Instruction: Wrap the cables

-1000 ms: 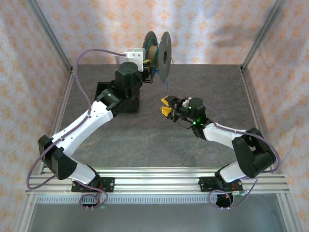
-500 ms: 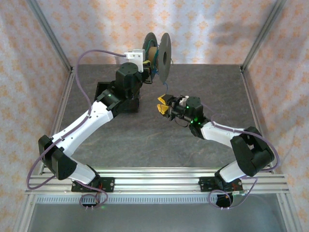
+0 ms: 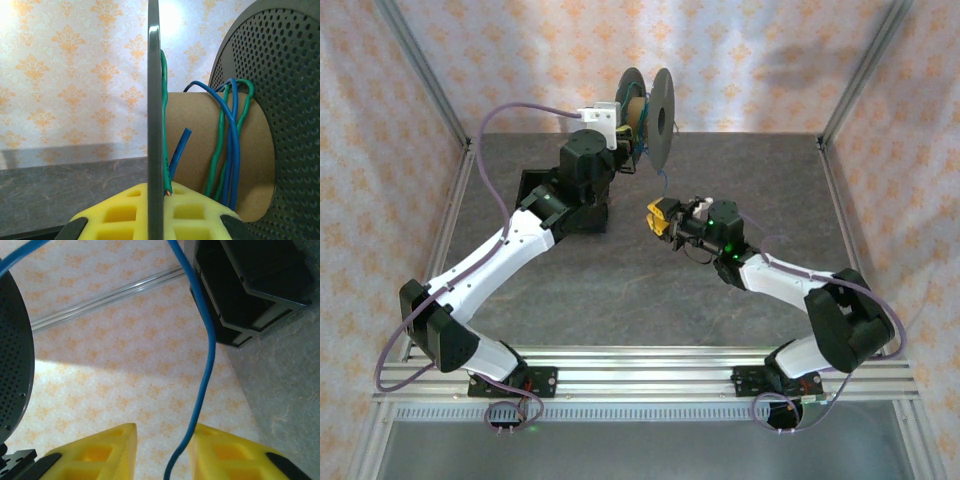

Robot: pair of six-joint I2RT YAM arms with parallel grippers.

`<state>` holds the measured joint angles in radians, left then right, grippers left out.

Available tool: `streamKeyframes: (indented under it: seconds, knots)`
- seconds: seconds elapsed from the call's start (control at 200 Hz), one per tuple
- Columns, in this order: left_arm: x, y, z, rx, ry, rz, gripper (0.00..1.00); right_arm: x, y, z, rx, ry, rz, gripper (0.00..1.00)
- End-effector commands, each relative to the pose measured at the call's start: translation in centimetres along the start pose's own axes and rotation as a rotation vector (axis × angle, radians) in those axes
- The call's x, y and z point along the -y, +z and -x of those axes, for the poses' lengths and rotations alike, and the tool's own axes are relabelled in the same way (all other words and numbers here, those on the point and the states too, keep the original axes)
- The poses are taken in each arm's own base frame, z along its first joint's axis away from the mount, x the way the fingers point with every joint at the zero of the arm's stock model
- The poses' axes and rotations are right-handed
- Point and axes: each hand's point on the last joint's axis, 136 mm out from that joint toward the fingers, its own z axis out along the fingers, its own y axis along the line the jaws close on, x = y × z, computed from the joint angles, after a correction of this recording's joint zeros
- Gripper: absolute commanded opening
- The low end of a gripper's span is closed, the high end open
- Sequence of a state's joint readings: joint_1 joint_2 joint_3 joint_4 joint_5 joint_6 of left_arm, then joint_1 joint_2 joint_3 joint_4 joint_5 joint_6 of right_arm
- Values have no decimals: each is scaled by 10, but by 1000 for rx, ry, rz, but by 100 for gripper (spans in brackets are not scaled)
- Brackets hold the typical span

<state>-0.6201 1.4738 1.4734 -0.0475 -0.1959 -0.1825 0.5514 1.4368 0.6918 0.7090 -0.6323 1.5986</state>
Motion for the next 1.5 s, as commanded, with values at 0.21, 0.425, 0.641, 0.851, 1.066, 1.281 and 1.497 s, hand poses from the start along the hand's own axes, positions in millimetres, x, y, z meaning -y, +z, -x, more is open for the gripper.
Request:
streamKeyframes:
  seconds: [0.21, 0.425, 0.641, 0.851, 1.066, 1.281, 1.497]
  knots:
    - [1, -27, 57, 158, -70, -22, 0, 9, -5, -2, 10, -37, -34, 0]
    - [10, -35, 66, 92, -90, -79, 0, 58, -29, 26, 132, -185, -314, 0]
    - [23, -51, 75, -41, -157, -283, 0, 97, -71, 96, 260, -261, -557, 0]
    - [32, -79, 67, -153, -121, -432, 0, 99, -101, 165, 346, -333, -737, 0]
    - [45, -92, 27, -310, -44, -526, 0, 68, -113, 214, 391, -418, -824, 0]
    - [52, -89, -30, -476, 120, -494, 0, 14, -113, 229, 371, -555, -845, 0]
    - [46, -75, -72, -597, 277, -402, 0, -33, -116, 224, 345, -704, -871, 0]
